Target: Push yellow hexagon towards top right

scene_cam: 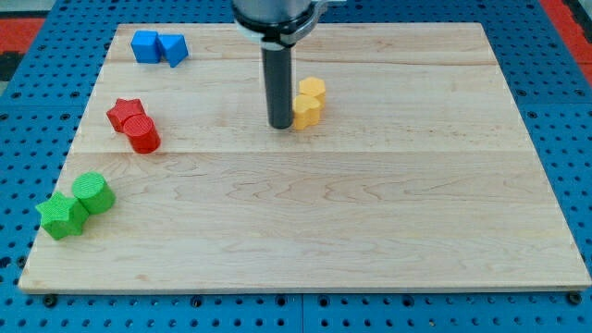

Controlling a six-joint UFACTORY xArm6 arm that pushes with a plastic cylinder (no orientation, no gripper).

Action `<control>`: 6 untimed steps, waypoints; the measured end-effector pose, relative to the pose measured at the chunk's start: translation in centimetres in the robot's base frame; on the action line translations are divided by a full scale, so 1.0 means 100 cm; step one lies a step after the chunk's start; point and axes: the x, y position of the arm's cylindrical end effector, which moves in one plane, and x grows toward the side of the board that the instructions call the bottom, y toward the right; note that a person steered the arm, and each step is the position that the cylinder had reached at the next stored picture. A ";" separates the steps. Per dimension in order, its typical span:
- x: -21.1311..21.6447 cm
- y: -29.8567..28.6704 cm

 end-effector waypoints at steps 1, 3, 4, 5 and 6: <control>-0.044 0.036; -0.105 0.013; -0.136 0.024; -0.147 0.140; -0.140 0.151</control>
